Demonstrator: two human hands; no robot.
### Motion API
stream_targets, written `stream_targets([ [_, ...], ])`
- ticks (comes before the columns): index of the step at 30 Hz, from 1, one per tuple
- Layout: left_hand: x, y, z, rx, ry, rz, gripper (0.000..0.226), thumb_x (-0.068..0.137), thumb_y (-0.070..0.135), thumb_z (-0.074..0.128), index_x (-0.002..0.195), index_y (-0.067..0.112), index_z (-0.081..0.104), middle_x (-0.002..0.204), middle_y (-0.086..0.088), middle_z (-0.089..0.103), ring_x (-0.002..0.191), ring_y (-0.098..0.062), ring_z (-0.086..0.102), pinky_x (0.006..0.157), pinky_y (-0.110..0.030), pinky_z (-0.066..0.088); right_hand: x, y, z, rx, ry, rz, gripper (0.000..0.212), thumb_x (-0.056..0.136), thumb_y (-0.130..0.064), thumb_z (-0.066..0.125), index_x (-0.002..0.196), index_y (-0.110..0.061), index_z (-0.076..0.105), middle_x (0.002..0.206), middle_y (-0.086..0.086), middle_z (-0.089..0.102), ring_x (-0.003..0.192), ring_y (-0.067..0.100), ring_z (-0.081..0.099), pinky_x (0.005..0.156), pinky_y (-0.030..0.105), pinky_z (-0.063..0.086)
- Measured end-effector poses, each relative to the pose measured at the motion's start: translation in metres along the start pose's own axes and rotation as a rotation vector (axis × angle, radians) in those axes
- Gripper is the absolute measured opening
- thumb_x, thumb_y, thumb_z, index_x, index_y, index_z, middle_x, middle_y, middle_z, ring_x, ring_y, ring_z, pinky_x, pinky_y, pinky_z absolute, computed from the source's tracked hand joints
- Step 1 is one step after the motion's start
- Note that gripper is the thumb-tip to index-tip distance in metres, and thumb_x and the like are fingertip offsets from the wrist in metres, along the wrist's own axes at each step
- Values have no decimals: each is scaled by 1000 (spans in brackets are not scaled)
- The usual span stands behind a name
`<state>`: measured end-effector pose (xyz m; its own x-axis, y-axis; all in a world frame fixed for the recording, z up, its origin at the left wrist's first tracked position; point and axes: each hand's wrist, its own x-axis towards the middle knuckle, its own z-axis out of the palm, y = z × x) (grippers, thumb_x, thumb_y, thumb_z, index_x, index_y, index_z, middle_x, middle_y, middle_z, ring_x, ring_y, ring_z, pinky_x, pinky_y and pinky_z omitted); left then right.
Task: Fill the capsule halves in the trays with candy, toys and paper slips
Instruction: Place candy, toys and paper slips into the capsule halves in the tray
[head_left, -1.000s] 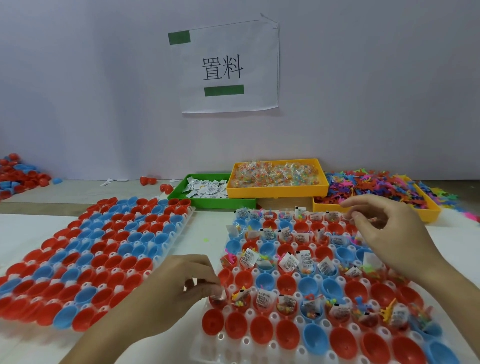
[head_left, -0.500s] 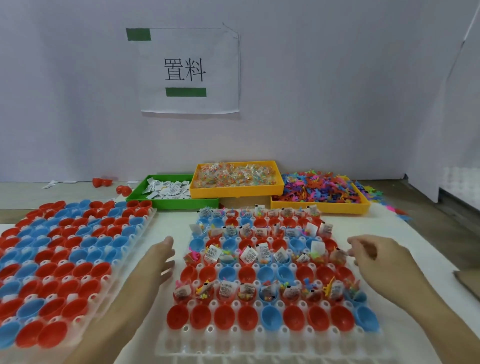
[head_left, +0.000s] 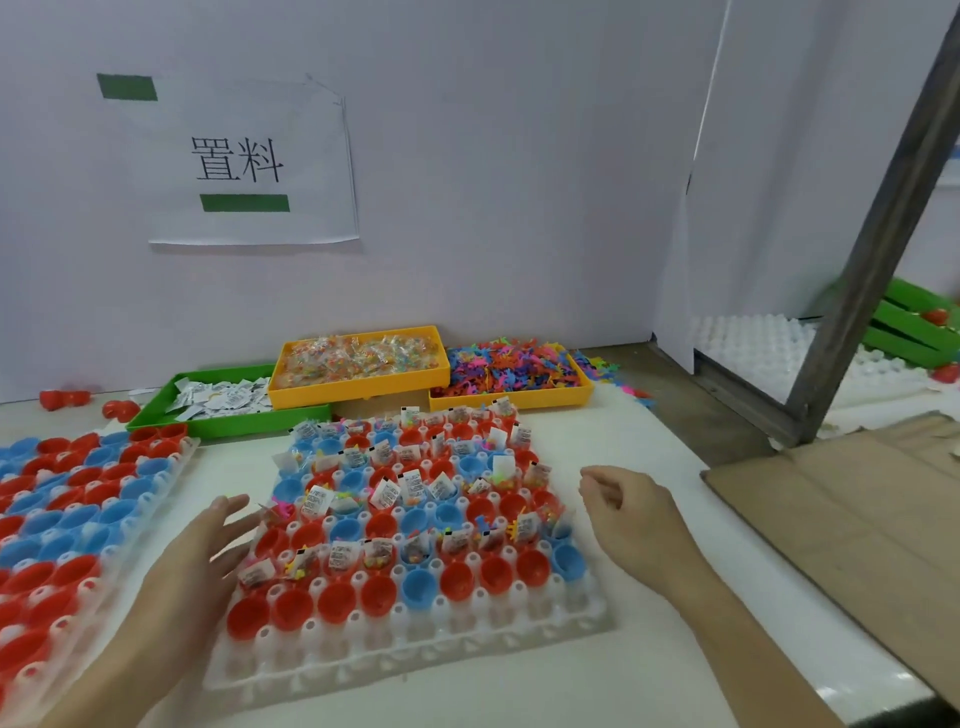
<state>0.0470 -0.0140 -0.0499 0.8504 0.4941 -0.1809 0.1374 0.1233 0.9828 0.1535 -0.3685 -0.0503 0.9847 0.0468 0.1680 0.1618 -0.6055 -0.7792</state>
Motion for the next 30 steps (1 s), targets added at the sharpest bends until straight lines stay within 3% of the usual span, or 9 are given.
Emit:
stream_targets([
  [5,6,-1,-6,77,27,-45,44,105,33,40,143,11,46,145,-19,47,136,-34,41,115,-44,26,-20,23,-47,-235,191,59,41,99,-29,54,136,-13,56,134,4,61,122,22,55,97,32,43],
  [7,9,1,-5,93,34,-74,44,105,30,41,140,5,47,139,-22,50,130,-36,45,113,-44,30,-27,35,-66,-459,176,153,41,102,-32,46,138,-11,51,138,6,56,125,26,52,97,33,41],
  [10,15,9,1,107,63,-123,42,106,25,40,136,-2,50,124,-23,53,111,-34,50,103,-43,36,-36,47,-84,-785,65,341,38,105,-42,30,123,-15,51,131,5,53,119,25,49,95,36,38],
  [14,20,15,6,128,82,-177,39,106,21,39,128,-9,52,108,-24,57,94,-35,54,87,-42,43,-39,64,-89,-813,-56,361,42,106,-41,25,125,-14,52,130,4,53,120,24,51,101,39,40],
  [18,24,16,9,137,99,-210,37,106,16,40,124,-15,51,96,-23,59,77,-30,53,68,-35,43,-34,73,-91,-834,-50,307,32,106,-33,30,119,-18,55,126,-1,55,113,19,54,86,31,38],
  [22,28,19,13,159,79,-265,31,106,13,39,112,-15,52,88,-25,62,74,-32,56,56,-39,51,-35,78,-89,-838,-31,269,28,105,-30,32,119,-21,54,124,-5,56,108,15,56,79,27,39],
  [26,30,22,16,141,105,-288,29,106,14,39,116,-11,50,88,-23,59,73,-30,54,63,-39,43,-36,78,-92,-808,-52,266,15,104,-23,36,111,-23,50,118,-4,59,105,14,58,87,25,47],
  [30,25,21,20,161,121,-267,28,103,11,42,116,-12,53,92,-25,62,75,-32,58,66,-42,47,-40,69,-93,-844,-124,250,10,101,-14,37,102,-23,41,110,-7,57,103,9,59,78,18,43],
])
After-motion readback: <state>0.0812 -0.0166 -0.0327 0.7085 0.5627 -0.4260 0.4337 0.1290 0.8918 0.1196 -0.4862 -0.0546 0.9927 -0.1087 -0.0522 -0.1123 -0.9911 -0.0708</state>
